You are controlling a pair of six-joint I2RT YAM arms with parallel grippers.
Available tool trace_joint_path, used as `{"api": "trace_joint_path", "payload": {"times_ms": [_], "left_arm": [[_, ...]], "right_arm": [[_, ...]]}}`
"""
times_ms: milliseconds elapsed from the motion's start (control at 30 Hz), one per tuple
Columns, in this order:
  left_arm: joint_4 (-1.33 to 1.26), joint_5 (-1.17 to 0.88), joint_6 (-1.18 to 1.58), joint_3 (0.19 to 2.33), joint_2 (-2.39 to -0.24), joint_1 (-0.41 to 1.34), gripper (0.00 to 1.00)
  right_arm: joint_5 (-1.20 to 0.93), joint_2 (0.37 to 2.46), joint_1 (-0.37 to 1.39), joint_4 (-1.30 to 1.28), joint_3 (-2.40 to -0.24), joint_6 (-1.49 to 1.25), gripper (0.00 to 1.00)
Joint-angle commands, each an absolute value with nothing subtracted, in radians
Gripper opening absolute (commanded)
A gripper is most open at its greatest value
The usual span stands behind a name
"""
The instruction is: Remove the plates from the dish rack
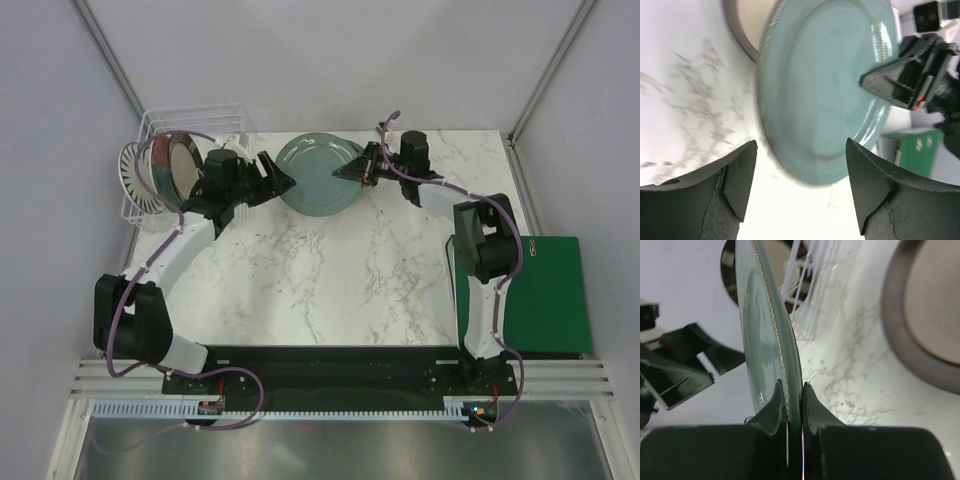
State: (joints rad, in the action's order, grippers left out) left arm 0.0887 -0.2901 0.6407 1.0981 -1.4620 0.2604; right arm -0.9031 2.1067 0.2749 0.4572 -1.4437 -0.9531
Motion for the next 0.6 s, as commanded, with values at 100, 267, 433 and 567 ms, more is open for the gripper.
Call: {"api": "trace_joint_path", "payload": {"times_ms": [100, 267, 433, 567], "left_arm": [[0.184, 0.09, 0.388, 1.219, -1.373, 0.259, 0.79], [0.215, 0.297, 0.282, 1.259, -1.368, 0.224, 0.85], [0.213, 0.347, 0.242, 1.304, -1.413, 0.126, 0.88], [0.195, 0.379, 0.216, 1.325, -1.457, 0.075, 0.88]], "right_arm": [[-0.75, 2.16, 0.169, 0.183, -1.767, -0.795, 0.0], [-0.717, 2.348, 0.166, 0.064, -1.976, -0.785, 0.0], [-0.701, 2.508, 0.166, 0.003, -2.152, -0.795, 0.0], [-0.698, 2.579, 0.166, 0.002, -2.23, -0.795, 0.0]]}}
